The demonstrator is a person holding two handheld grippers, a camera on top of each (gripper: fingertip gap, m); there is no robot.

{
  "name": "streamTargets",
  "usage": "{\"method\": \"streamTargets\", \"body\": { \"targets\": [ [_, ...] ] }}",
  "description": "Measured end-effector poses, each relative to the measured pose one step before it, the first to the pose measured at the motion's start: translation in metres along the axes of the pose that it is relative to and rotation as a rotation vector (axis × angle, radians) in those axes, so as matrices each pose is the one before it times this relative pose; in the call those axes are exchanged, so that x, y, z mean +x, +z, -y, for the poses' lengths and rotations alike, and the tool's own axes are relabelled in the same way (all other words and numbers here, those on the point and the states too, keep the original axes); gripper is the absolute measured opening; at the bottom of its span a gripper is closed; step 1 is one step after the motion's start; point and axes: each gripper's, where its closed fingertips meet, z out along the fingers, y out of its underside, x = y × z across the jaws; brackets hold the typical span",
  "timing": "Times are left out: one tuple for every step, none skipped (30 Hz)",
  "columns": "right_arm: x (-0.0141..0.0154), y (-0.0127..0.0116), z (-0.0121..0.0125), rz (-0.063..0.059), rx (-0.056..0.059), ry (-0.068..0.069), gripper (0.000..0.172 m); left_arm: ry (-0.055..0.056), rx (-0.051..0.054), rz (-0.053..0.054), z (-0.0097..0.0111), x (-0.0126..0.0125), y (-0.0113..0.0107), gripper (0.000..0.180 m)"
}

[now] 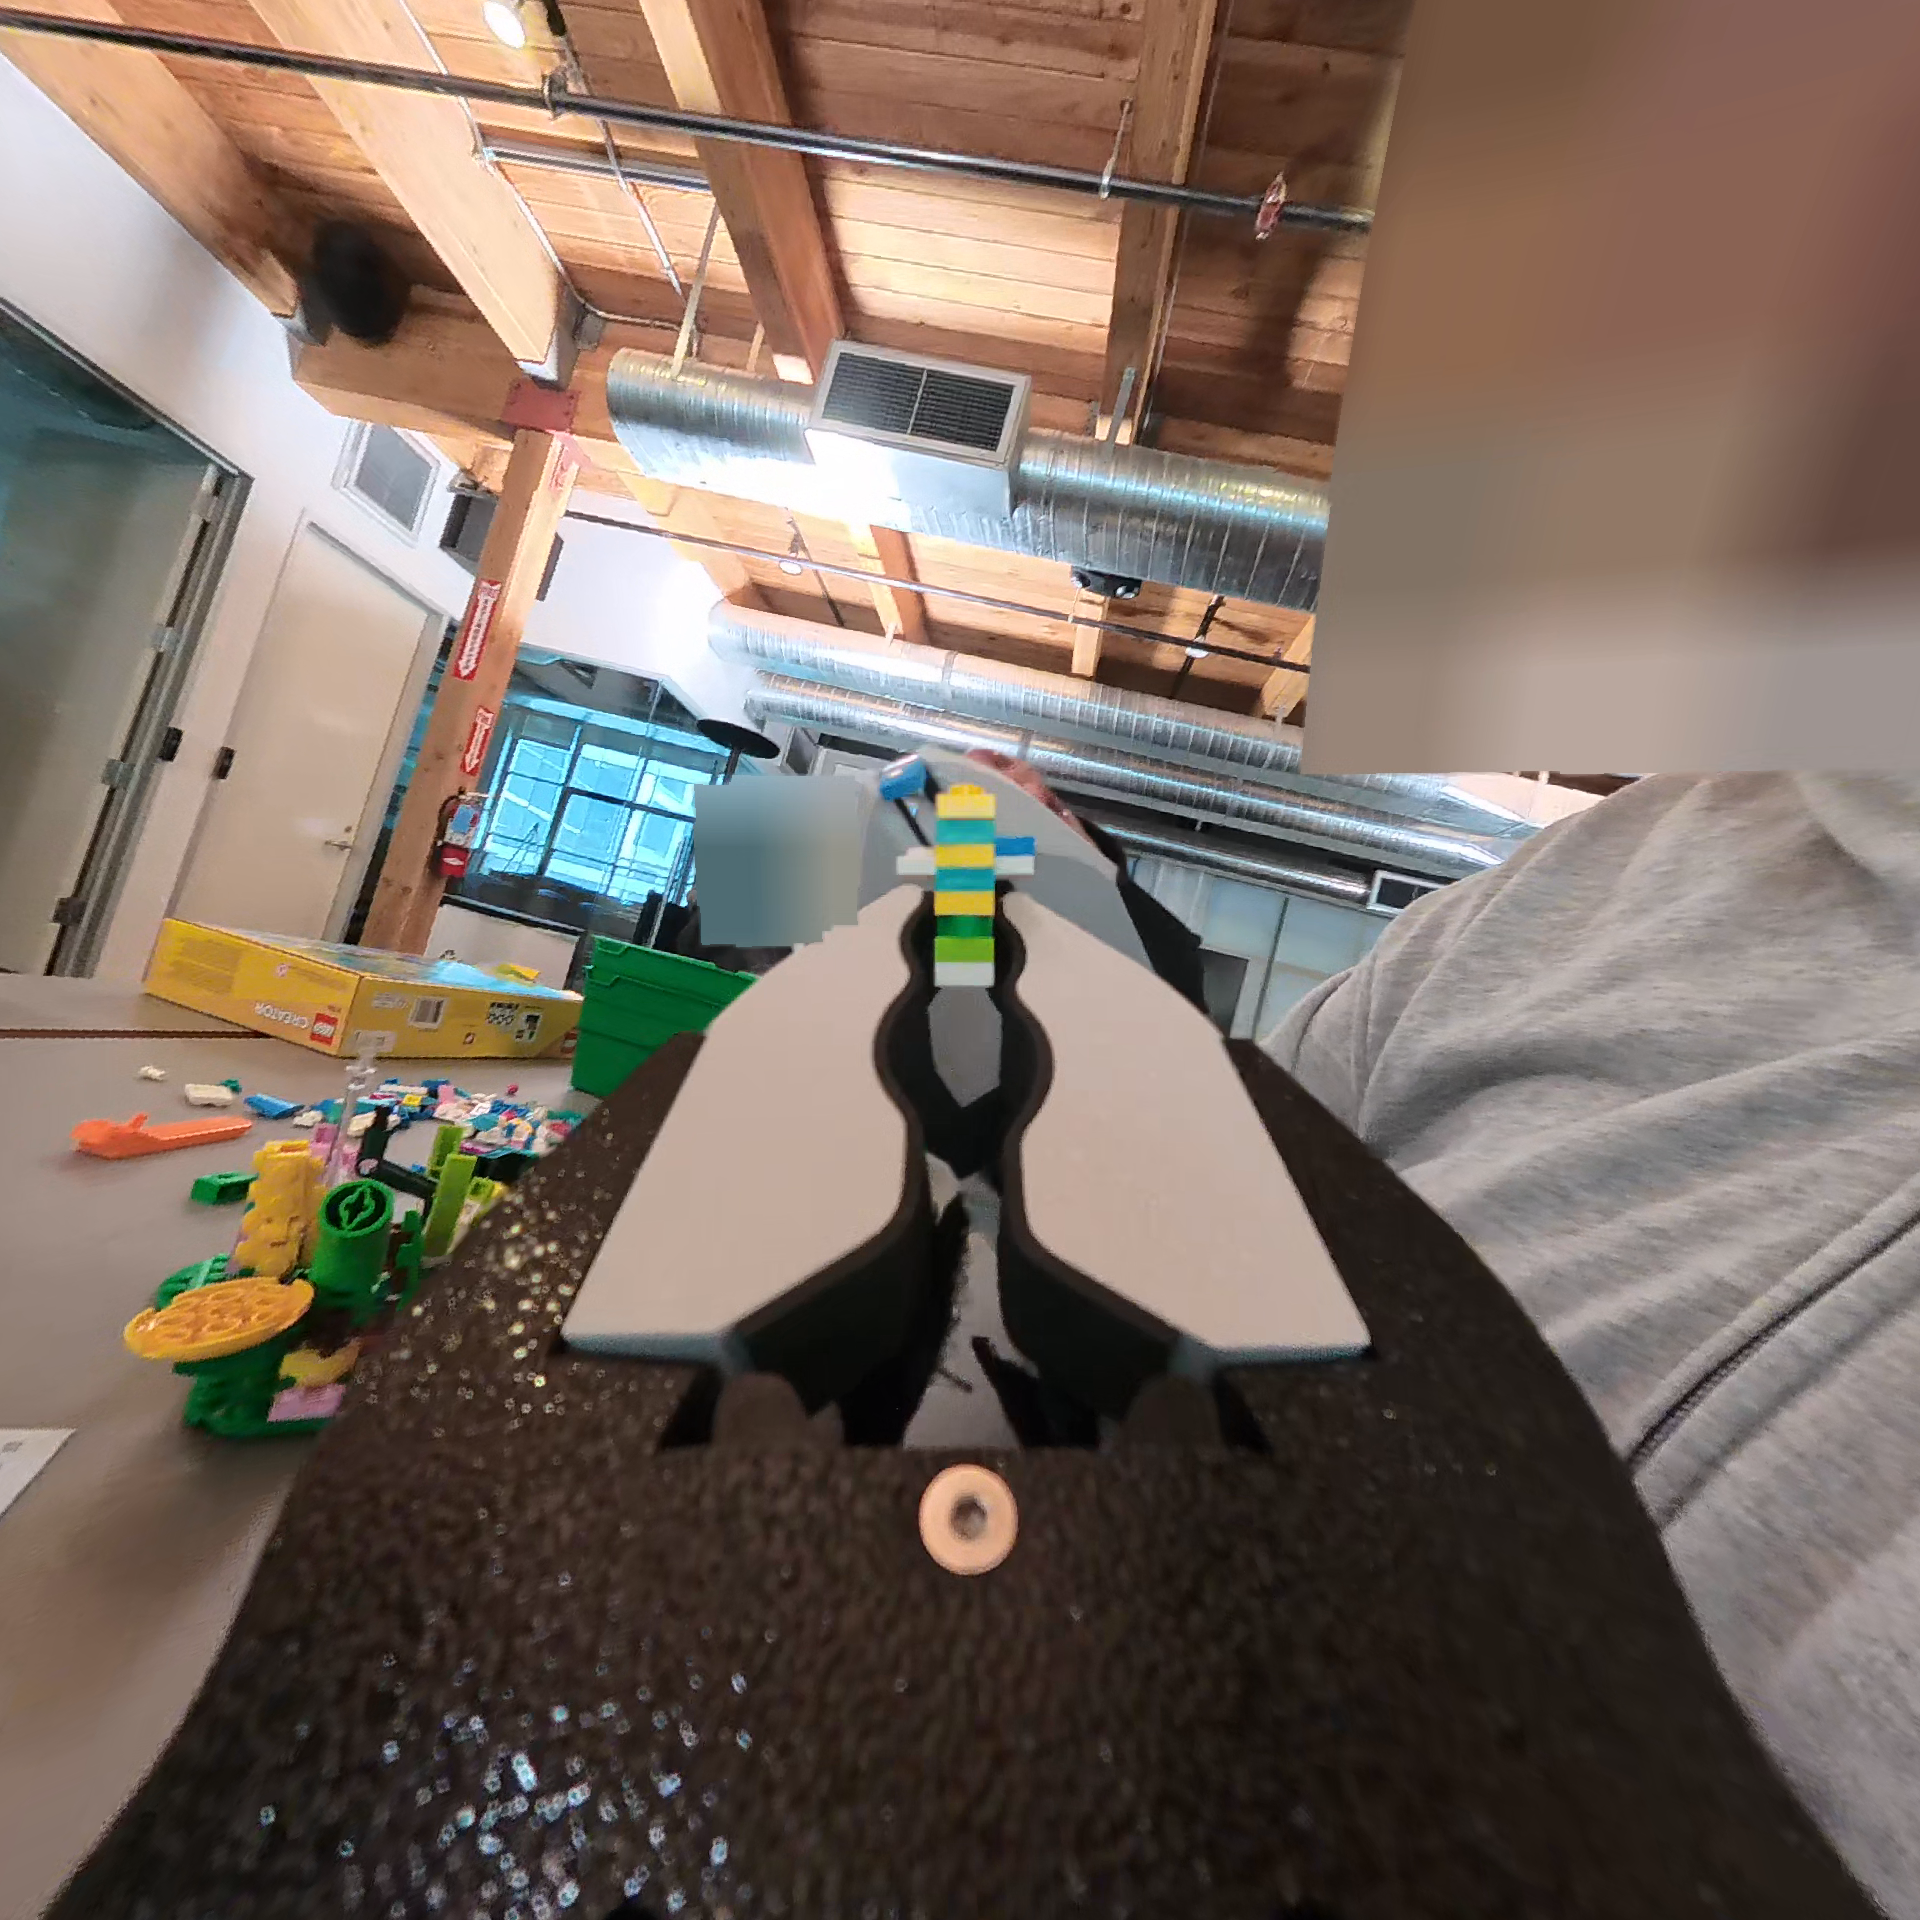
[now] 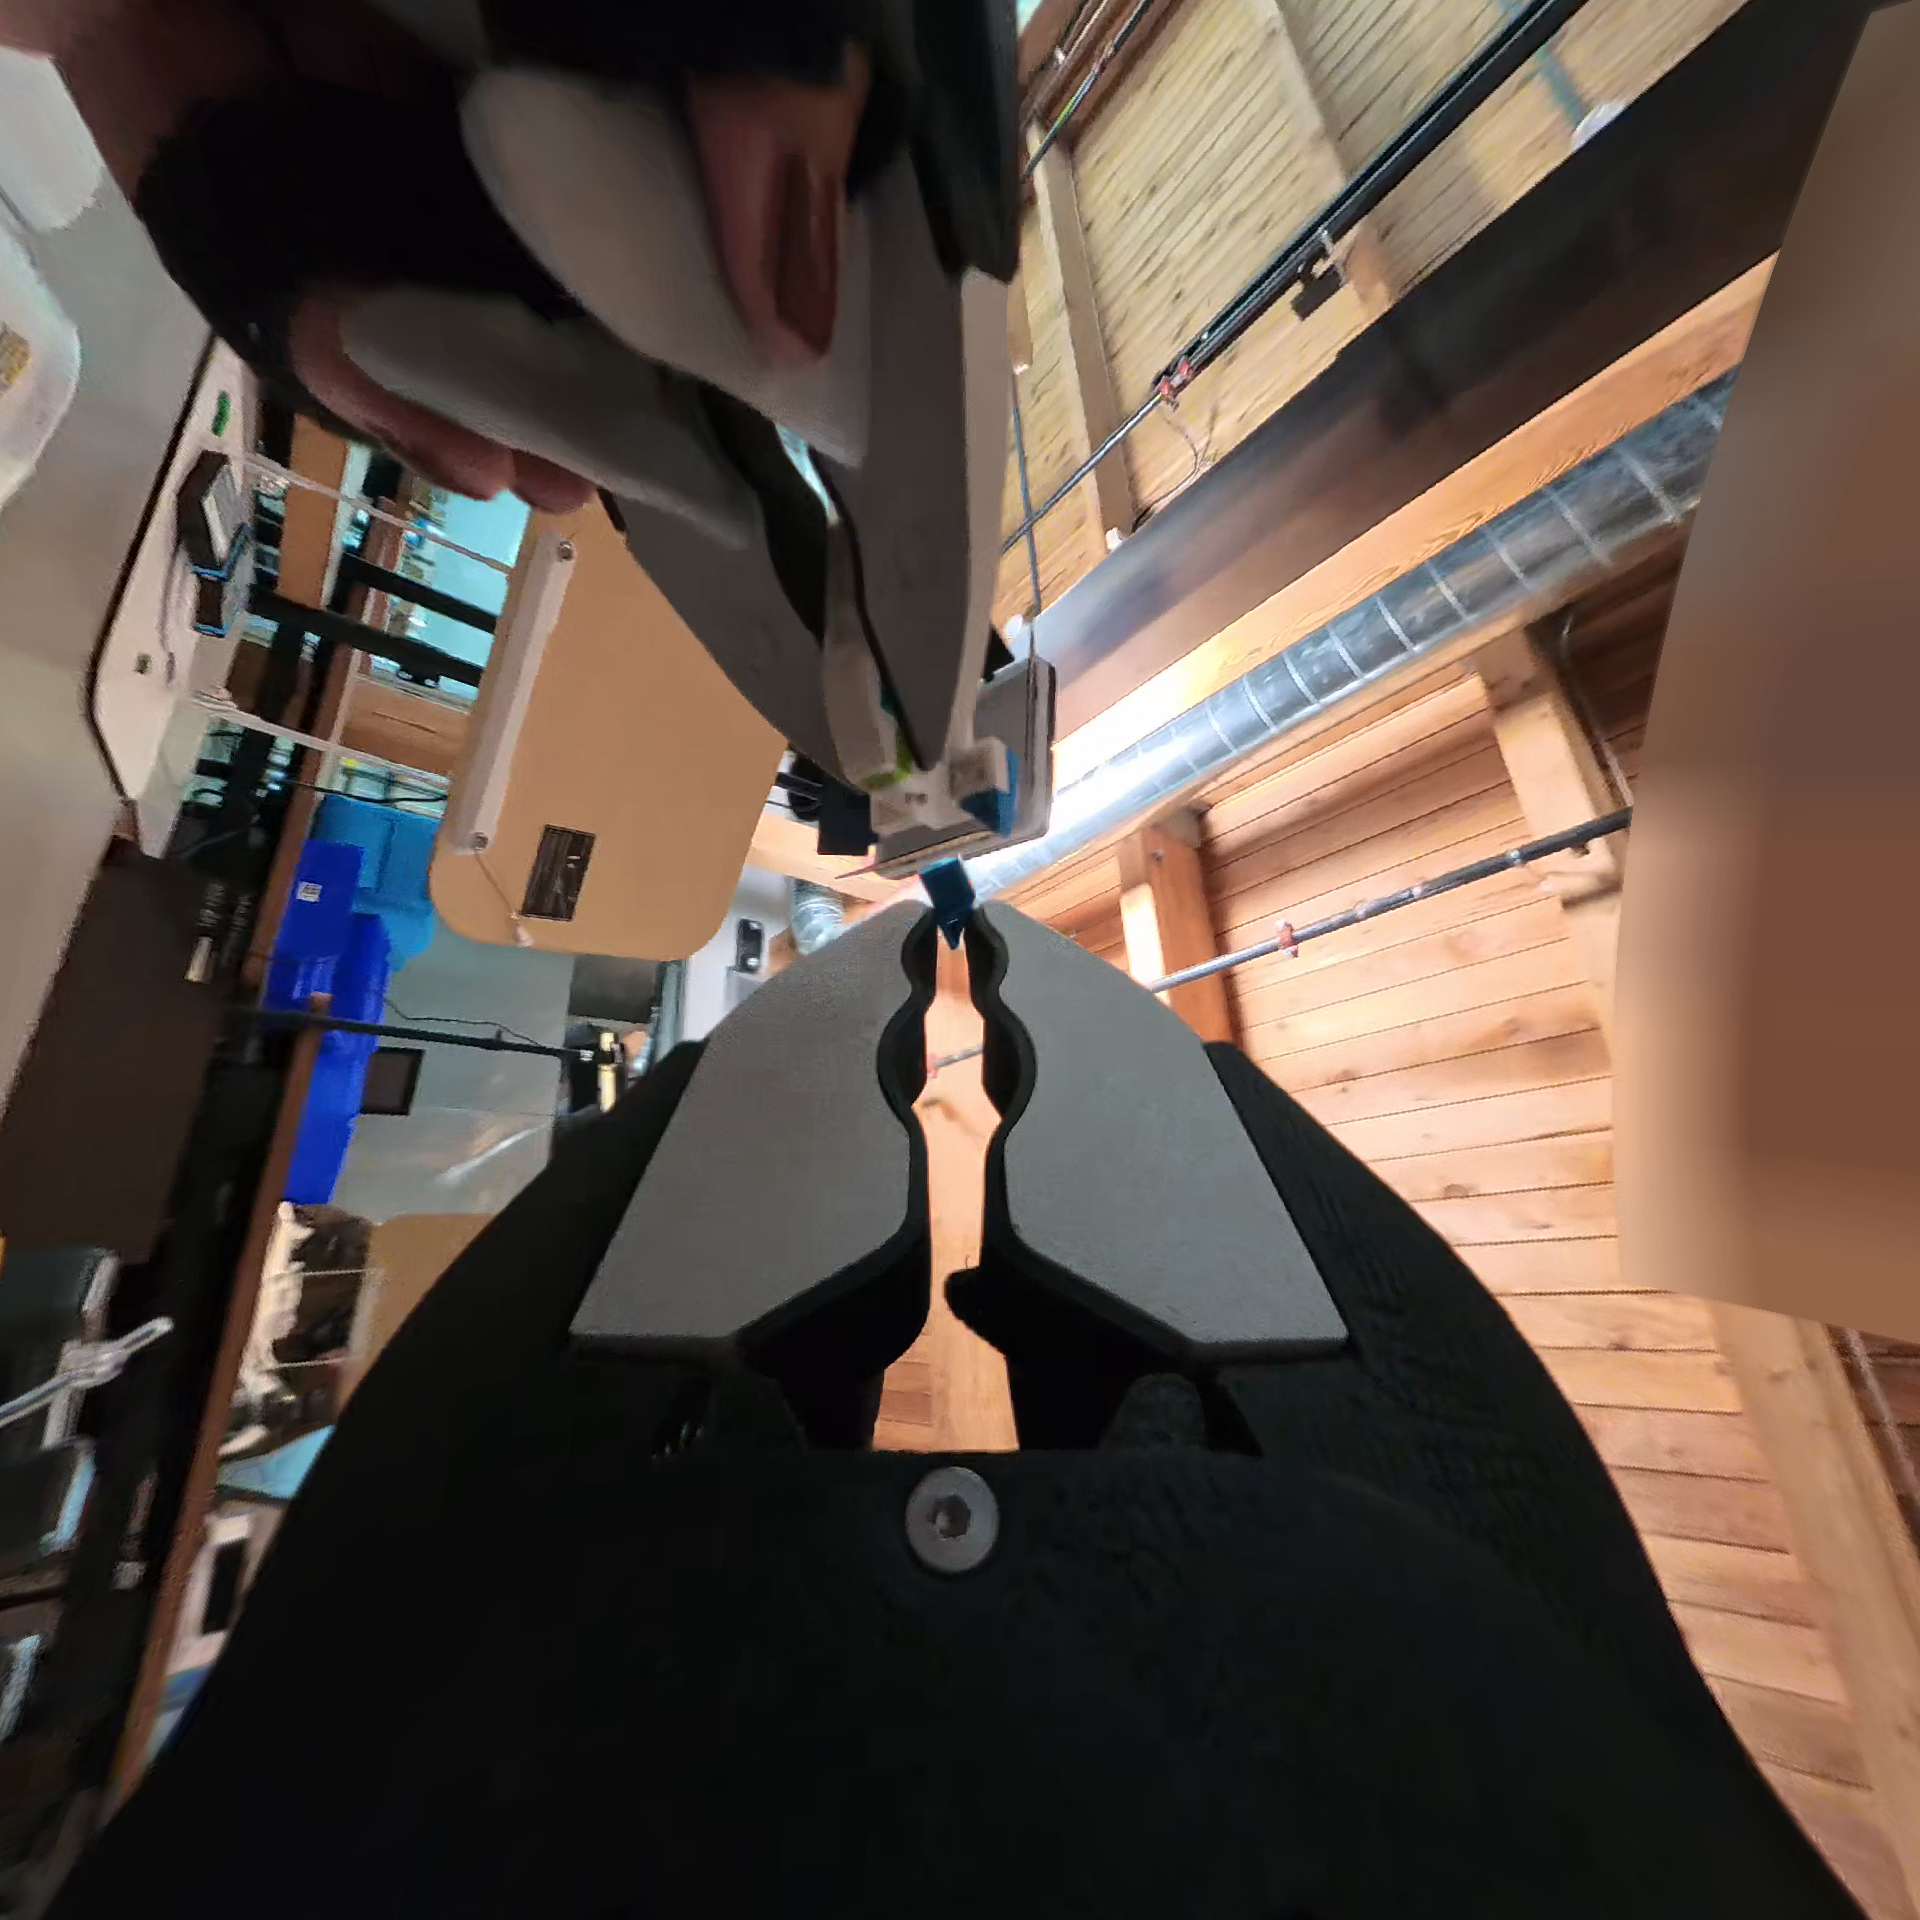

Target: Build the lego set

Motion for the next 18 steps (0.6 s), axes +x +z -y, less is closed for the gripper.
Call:
{"method": "streamTargets", "body": {
  "targets": [
    [0.00070, 0.00107, 0.00201, -0.0104, 0.0069, -0.0280, 0.004, -0.0069, 0.0069, -0.0078, 0.00108, 0.00104, 0.00011, 0.008],
    [0.00026, 0.00066, 0.00213, -0.0081, 0.0120, -0.0221, 0.004, -0.0033, 0.0044, -0.0046, 0.00060, 0.00063, 0.00002, 0.008],
    [0.00032, 0.00026, 0.00180, -0.0086, 0.0104, -0.0135, 0.004, -0.0022, 0.0051, -0.0079, 0.00091, 0.00118, -0.00010, 0.008],
    [0.00032, -0.00014, 0.00203, -0.0081, 0.0121, -0.0102, 0.004, -0.0026, 0.0065, -0.0085, 0.00108, 0.00129, -0.00001, 0.008],
    [0.00040, -0.00052, 0.00263, -0.0098, 0.0164, -0.0124, 0.004, -0.0009, 0.0045, -0.0049, 0.00111, 0.00081, -0.00003, 0.008],
    [0.00081, -0.00065, 0.00225, -0.0129, 0.0128, -0.0128, 0.004, 0.0015, 0.0015, -0.0032, 0.00062, 0.00049, -0.00016, 0.008],
    [0.00047, -0.00058, 0.00132, -0.0103, 0.0072, -0.0111, 0.003, 0.0019, -0.0006, -0.0021, 0.00026, 0.00039, -0.00023, 0.008],
    [0.00018, -0.00047, 0.00086, -0.0061, 0.0073, -0.0092, 0.003, 0.0007, 0.0002, -0.0010, 0.00016, 0.00025, -0.00021, 0.008],
    [0.00028, -0.00041, 0.00045, -0.0067, 0.0058, -0.0077, 0.004, -0.0013, 0.0004, -0.0027, 0.00015, 0.00038, -0.00005, 0.008],
    [0.00038, -0.00021, 0.00015, -0.0059, 0.0042, -0.0083, 0.004, -0.0011, 0.0007, -0.0029, 0.00011, 0.00046, 0.00019, 0.008],
    [0.00046, -0.00041, 0.00051, -0.0065, 0.0062, -0.0085, 0.004, -0.0009, 0.0006, -0.0025, 0.00008, 0.00039, 0.00004, 0.008],
    [0.00018, -0.00022, 0.00031, -0.0030, 0.0053, -0.0058, 0.004, -0.0013, -0.0004, -0.0015, -0.00007, 0.00017, 0.00004, 0.008],
    [-0.00031, -0.00020, 0.00022, 0.0000, 0.0036, -0.0040, 0.003, -0.0020, -0.0002, -0.0016, -0.00011, -0.00001, 0.00006, 0.008],
    [0.00021, -0.00049, 0.00088, -0.0035, 0.0087, -0.0057, 0.003, -0.0042, 0.0015, -0.0039, 0.00021, 0.00037, 0.00009, 0.008],
    [0.00048, -0.00065, 0.00153, -0.0056, 0.0114, -0.0072, 0.003, -0.0052, 0.0006, -0.0051, -0.00007, 0.00053, 0.00026, 0.008],
    [0.00006, -0.00052, 0.00129, -0.0028, 0.0087, -0.0058, 0.003, -0.0038, -0.0010, -0.0021, -0.00025, 0.00015, 0.00021, 0.008],
    [0.00007, -0.00065, 0.00112, -0.0028, 0.0081, -0.0041, 0.003, -0.0028, -0.0011, -0.0037, -0.00029, 0.00030, -0.00007, 0.008],
    [-0.00023, -0.00035, -0.00009, -0.0009, 0.0042, -0.0038, 0.003, -0.0048, -0.0024, 0.0002, -0.00037, -0.00026, -0.00004, 0.008]
  ]
}}
